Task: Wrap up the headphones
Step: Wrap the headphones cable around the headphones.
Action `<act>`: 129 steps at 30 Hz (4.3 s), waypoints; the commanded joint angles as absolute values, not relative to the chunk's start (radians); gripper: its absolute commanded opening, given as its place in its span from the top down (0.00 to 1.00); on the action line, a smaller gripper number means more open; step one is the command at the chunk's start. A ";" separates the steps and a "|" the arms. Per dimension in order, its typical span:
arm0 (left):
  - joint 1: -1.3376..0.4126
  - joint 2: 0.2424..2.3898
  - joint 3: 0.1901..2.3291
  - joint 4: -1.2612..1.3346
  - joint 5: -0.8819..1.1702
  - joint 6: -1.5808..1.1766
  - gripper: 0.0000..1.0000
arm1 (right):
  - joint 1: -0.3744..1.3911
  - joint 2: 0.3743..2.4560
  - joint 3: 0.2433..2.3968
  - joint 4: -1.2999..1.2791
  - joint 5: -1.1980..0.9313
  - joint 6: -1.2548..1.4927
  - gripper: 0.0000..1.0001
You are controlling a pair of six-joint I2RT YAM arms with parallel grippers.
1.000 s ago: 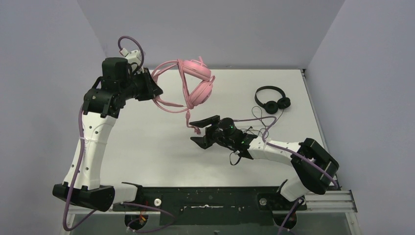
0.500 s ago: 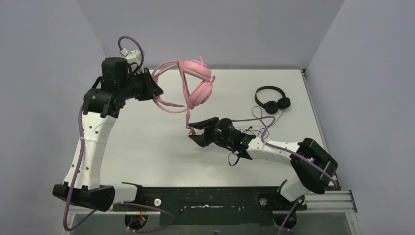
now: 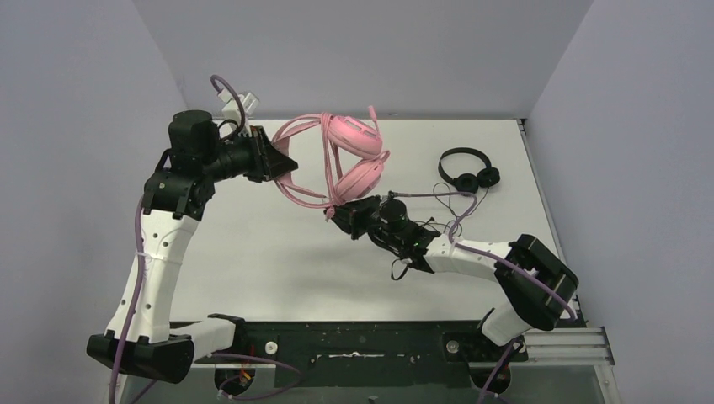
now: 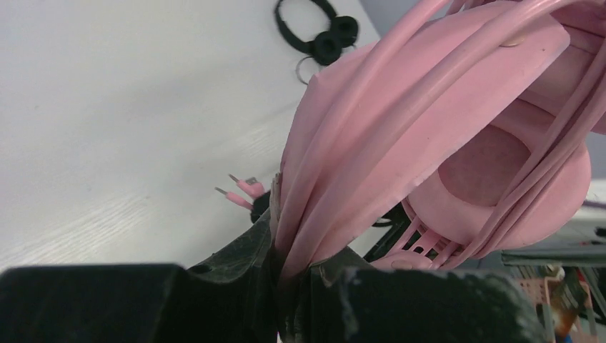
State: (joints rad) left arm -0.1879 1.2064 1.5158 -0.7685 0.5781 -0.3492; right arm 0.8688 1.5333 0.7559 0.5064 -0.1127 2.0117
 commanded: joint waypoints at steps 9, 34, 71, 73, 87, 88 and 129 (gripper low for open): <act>-0.305 1.041 1.428 -0.647 1.071 -0.179 1.00 | 0.626 1.490 0.778 1.014 -0.419 1.334 1.00; -0.864 0.879 1.334 -0.821 0.100 0.449 1.00 | 0.626 1.556 1.071 1.444 -1.289 1.441 1.00; -1.110 1.001 1.391 -0.271 -0.703 0.849 1.00 | 0.807 1.385 1.379 -0.517 -1.092 0.534 0.99; -1.109 1.014 1.401 -0.241 -0.723 0.877 1.00 | 0.807 1.384 1.379 -0.557 -1.088 0.505 0.96; -1.111 1.048 1.431 -0.193 -0.745 0.890 1.00 | 0.803 1.396 1.414 -0.654 -1.128 0.432 0.73; -1.110 1.049 1.431 -0.188 -0.743 0.895 1.00 | 0.799 1.396 1.414 -0.655 -1.132 0.435 0.72; -1.006 1.098 1.508 -0.183 -0.680 0.715 1.00 | 0.776 1.327 1.486 -0.981 -1.239 -0.419 1.00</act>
State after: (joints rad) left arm -1.1206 1.1000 1.3796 -0.4690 -0.5800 0.7216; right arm 0.7216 1.3388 1.4822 -0.7303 -1.1316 -0.2760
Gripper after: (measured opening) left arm 0.113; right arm 0.216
